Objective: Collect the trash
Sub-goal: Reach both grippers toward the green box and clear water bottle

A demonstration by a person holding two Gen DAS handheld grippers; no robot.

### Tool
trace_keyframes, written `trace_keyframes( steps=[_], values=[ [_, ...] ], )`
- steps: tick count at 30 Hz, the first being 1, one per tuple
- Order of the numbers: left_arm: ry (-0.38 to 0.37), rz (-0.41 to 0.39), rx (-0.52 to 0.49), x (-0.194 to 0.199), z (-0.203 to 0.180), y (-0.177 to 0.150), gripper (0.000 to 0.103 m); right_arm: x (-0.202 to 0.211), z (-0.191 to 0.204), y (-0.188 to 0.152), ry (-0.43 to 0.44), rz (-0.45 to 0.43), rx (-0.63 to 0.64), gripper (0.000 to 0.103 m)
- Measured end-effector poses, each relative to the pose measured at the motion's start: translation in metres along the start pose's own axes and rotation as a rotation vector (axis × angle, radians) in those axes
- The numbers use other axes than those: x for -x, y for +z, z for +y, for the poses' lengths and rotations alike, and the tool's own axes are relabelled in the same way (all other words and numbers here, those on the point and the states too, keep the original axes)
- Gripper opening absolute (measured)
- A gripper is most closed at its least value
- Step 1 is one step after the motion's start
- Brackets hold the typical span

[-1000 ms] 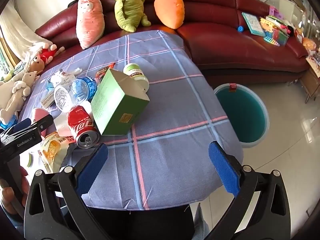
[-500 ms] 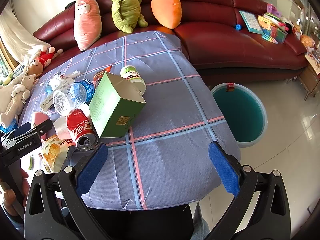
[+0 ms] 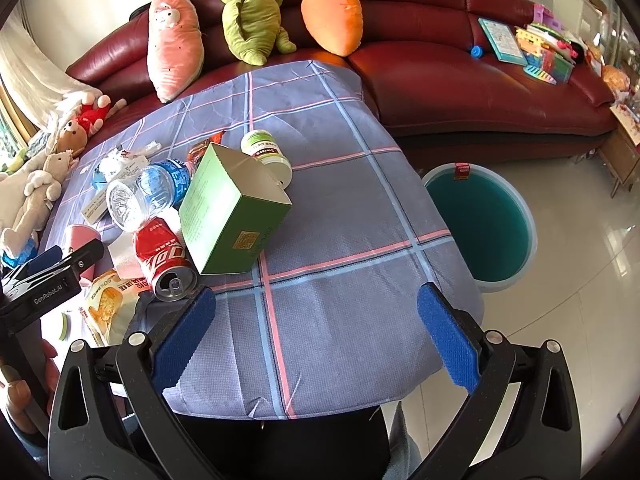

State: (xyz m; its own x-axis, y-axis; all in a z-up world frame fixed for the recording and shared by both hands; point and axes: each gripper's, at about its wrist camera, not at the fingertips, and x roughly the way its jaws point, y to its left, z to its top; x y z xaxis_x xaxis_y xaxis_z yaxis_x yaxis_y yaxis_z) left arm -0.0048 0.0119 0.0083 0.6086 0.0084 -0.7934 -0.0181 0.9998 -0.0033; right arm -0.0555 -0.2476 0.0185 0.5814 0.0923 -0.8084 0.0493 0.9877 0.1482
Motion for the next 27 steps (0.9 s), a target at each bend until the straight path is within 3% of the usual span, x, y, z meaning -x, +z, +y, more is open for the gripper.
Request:
trace_keyframes(
  steps=[27],
  values=[
    [-0.015, 0.035, 0.003, -0.019, 0.006, -0.005, 0.1, -0.023, 0.01, 0.002, 0.042, 0.058, 0.006, 0.097]
  ],
)
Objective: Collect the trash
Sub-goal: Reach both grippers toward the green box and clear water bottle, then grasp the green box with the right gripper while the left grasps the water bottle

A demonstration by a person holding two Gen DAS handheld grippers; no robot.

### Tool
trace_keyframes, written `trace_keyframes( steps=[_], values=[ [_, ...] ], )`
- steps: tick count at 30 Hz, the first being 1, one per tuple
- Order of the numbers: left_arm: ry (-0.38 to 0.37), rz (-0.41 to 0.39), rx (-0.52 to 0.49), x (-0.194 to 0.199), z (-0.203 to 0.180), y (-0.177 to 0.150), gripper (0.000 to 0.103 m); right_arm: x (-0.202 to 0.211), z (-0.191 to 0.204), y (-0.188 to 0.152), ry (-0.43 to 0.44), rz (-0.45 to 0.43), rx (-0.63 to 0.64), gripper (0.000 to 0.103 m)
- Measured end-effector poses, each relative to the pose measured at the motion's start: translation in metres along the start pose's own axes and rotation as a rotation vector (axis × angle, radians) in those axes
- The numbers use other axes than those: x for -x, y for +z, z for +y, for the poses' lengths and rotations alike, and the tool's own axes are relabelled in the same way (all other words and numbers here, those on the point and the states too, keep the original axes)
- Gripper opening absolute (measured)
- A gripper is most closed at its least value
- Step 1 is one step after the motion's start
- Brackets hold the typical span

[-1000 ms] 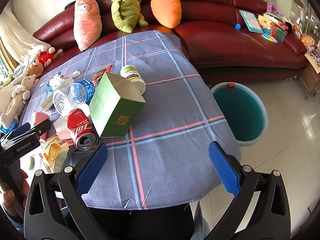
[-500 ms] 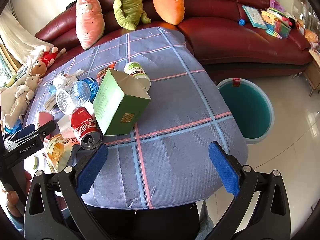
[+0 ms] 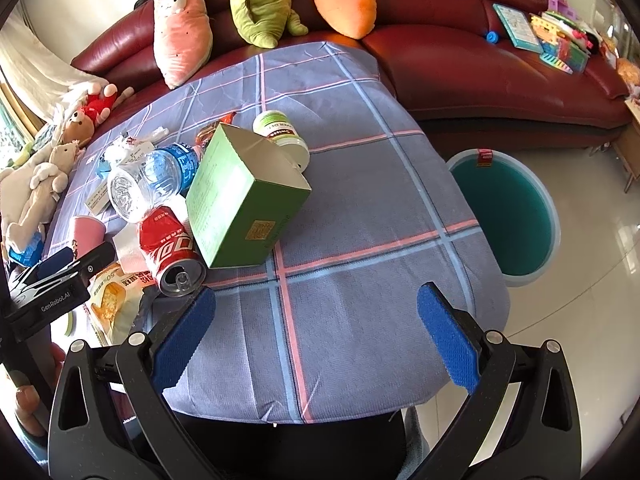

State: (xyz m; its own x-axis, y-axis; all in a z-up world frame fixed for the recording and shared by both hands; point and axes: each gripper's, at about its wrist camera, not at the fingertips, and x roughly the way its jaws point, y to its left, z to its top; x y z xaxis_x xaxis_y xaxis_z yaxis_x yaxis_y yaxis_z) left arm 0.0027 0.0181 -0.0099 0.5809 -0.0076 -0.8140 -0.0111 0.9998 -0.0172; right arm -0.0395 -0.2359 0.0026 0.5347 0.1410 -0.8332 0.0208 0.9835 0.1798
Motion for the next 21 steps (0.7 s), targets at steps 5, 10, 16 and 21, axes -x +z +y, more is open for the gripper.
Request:
trace_keyframes(
  steps=[5, 10, 16, 21],
  values=[
    [-0.008, -0.012, -0.004, -0.003, 0.004, 0.004, 0.1, -0.011, 0.008, 0.009, 0.028, 0.009, 0.014, 0.097],
    [-0.016, -0.014, -0.015, -0.01, 0.009, 0.01, 0.1, -0.031, 0.011, 0.019, 0.088, 0.028, 0.001, 0.097],
    [-0.039, -0.002, -0.01, -0.02, 0.02, 0.016, 0.1, -0.06, 0.015, 0.032, 0.162, 0.028, 0.008, 0.097],
    [-0.077, 0.028, 0.007, -0.024, 0.025, 0.021, 0.1, -0.08, 0.016, 0.043, 0.207, 0.032, 0.003, 0.097]
  ],
)
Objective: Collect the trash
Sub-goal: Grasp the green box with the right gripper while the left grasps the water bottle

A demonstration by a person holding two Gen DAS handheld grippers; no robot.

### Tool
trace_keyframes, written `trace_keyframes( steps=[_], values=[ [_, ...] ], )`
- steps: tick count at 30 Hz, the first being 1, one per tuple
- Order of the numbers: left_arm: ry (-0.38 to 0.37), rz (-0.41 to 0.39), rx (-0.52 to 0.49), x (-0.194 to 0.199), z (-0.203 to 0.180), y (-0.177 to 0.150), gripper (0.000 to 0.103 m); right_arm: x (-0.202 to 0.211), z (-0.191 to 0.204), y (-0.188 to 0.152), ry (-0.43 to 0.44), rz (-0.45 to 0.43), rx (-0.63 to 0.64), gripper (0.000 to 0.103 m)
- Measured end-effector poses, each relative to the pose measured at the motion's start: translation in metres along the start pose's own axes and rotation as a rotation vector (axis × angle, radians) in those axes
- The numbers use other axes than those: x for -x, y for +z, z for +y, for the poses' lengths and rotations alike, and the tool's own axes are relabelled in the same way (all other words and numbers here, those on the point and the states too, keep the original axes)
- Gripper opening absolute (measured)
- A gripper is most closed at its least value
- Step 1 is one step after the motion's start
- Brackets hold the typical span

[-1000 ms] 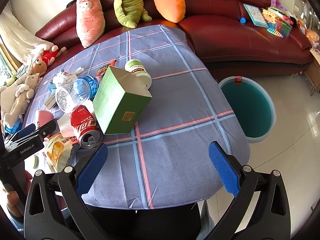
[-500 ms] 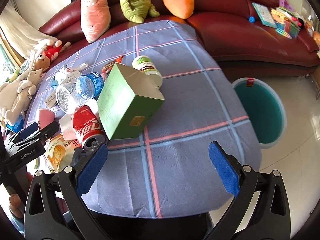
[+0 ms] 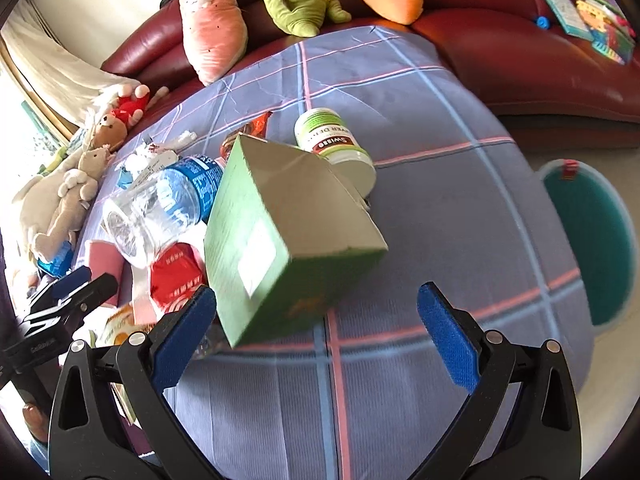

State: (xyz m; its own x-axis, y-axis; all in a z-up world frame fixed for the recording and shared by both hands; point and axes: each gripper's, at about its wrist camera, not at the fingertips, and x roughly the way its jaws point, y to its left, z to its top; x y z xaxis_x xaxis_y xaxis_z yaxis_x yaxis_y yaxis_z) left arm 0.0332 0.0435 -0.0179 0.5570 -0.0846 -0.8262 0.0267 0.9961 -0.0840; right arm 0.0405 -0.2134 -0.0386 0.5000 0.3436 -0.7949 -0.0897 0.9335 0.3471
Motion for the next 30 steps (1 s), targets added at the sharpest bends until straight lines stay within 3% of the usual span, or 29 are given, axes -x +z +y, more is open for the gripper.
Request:
trace_keyframes(
  steps=[7, 8, 12, 17, 23, 30],
  values=[
    [-0.035, 0.009, 0.017, 0.005, 0.001, 0.012, 0.1, -0.025, 0.005, 0.009, 0.075, 0.022, 0.003, 0.094],
    [-0.034, 0.011, 0.018, 0.004, 0.0, 0.015, 0.1, -0.026, 0.008, 0.008, 0.085, 0.015, 0.008, 0.076],
    [-0.042, 0.02, 0.015, 0.005, -0.005, 0.028, 0.1, -0.017, 0.017, 0.01, 0.121, 0.005, 0.03, 0.059],
    [-0.007, 0.038, -0.052, 0.003, -0.024, 0.051, 0.1, 0.006, 0.023, 0.017, 0.091, 0.013, 0.048, 0.057],
    [0.01, 0.15, -0.14, -0.03, -0.049, 0.086, 0.1, 0.037, 0.017, 0.023, -0.014, -0.014, 0.112, 0.057],
    [-0.01, 0.309, -0.185, -0.08, -0.061, 0.101, 0.098, 0.038, 0.003, 0.017, -0.045, 0.075, 0.157, 0.062]
  ],
)
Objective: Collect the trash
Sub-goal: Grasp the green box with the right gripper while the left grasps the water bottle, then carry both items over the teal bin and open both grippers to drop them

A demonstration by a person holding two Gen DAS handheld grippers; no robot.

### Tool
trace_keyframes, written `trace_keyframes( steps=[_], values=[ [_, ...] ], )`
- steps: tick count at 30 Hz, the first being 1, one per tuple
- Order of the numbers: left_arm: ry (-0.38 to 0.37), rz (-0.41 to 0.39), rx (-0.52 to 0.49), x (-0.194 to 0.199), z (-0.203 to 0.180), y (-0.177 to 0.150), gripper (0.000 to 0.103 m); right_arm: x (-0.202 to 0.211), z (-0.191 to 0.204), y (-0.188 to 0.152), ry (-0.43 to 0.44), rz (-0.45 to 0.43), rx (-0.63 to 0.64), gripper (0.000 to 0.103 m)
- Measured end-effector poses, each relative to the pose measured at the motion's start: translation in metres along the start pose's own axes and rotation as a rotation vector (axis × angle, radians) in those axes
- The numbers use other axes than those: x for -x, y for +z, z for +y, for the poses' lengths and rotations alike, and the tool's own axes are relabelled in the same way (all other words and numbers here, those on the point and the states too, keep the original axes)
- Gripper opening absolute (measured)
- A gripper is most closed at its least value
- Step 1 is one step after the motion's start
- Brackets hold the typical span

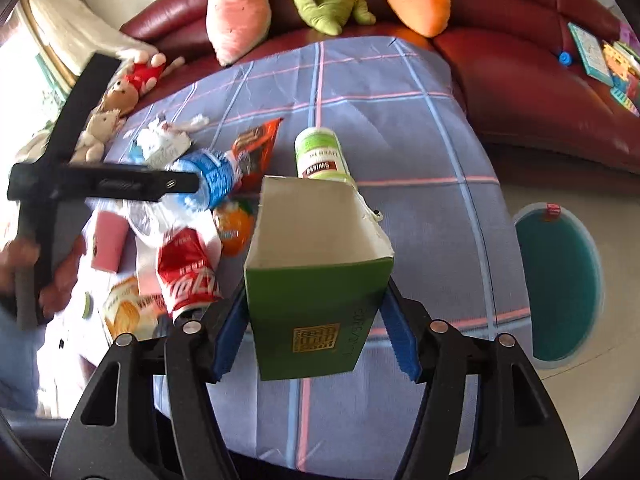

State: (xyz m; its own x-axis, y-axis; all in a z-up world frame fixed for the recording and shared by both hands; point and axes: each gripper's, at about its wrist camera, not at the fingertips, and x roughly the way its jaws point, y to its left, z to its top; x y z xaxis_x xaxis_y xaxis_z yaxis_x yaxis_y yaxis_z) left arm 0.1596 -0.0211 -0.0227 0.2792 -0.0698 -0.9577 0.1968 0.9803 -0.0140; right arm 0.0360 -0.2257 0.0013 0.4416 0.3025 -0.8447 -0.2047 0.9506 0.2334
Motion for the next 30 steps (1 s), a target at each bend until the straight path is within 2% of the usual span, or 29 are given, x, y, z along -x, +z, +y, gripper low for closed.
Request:
trace_keyframes(
  steps=[1, 2, 3, 9, 11, 14, 17, 21, 26, 30],
  values=[
    [-0.004, 0.01, -0.01, -0.004, -0.002, 0.0, 0.093, 0.0, 0.0, -0.001, -0.001, 0.003, 0.008, 0.063],
    [-0.013, 0.024, -0.016, -0.008, -0.003, -0.001, 0.074, -0.001, 0.001, -0.001, -0.002, 0.002, 0.014, 0.064],
    [-0.007, 0.034, -0.016, -0.011, -0.004, -0.003, 0.069, -0.001, 0.002, -0.001, 0.0, 0.0, 0.017, 0.064],
    [-0.003, -0.028, 0.005, -0.006, 0.002, -0.019, 0.068, -0.025, 0.007, 0.0, 0.005, 0.024, 0.027, 0.067],
    [0.019, -0.052, 0.012, -0.001, 0.003, -0.027, 0.068, -0.026, 0.01, -0.002, 0.009, 0.006, 0.026, 0.057],
    [0.044, -0.11, 0.025, 0.015, 0.005, -0.037, 0.067, -0.018, 0.017, -0.003, 0.016, -0.021, 0.044, 0.056],
    [0.031, -0.181, 0.034, 0.033, 0.005, -0.049, 0.067, -0.002, 0.016, -0.001, 0.027, -0.057, 0.033, 0.056],
    [0.017, -0.222, 0.032, 0.048, 0.0, -0.058, 0.067, 0.026, 0.007, 0.004, 0.025, -0.127, 0.001, 0.056],
    [-0.034, -0.275, -0.015, 0.068, -0.029, -0.057, 0.067, 0.062, -0.017, 0.006, -0.029, -0.211, -0.031, 0.056],
    [-0.103, -0.285, -0.105, 0.068, -0.082, -0.044, 0.067, 0.093, -0.07, -0.002, -0.103, -0.271, -0.136, 0.056]
  ],
)
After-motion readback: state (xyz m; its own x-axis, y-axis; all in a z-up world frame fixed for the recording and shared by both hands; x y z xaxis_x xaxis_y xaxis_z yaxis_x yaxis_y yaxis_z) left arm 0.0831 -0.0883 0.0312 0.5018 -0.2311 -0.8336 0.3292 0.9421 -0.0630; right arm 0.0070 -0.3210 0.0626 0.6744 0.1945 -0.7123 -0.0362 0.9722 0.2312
